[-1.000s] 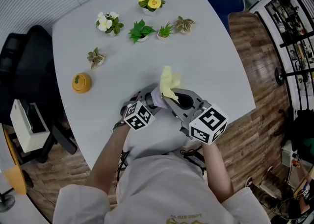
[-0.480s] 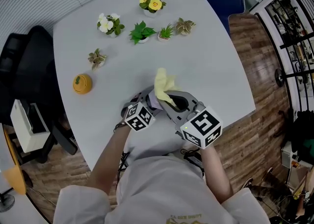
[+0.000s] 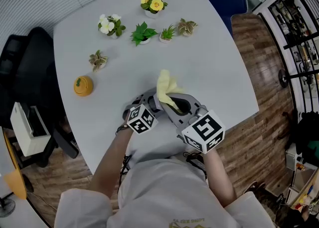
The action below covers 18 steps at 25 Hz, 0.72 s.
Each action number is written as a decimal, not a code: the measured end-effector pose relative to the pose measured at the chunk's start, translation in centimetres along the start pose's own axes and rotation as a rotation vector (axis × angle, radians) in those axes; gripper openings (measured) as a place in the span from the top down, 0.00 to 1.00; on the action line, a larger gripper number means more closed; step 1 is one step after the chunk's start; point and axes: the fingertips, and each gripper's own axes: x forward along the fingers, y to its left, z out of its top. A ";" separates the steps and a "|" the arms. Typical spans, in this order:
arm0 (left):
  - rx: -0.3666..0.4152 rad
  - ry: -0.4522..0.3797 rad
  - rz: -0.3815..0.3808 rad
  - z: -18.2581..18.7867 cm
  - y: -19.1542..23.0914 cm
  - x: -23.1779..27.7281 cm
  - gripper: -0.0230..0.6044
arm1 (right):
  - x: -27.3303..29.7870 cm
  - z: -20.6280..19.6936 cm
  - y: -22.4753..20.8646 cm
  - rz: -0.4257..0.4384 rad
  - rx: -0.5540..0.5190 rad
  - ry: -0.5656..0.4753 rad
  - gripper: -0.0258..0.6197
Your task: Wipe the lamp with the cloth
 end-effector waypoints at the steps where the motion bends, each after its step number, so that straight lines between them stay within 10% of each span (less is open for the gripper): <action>1: 0.000 0.000 0.000 0.0 0.0 0.0 0.59 | -0.2 0.1 0.0 -0.006 -0.011 0.001 0.92; 10: -0.005 0.013 -0.012 -0.1 -0.2 0.1 0.59 | -0.1 -1.8 0.3 0.003 0.006 0.059 0.92; 18: -0.036 -0.010 0.006 0.0 0.0 -0.4 0.59 | -3.1 0.2 0.7 0.051 0.140 -0.118 0.92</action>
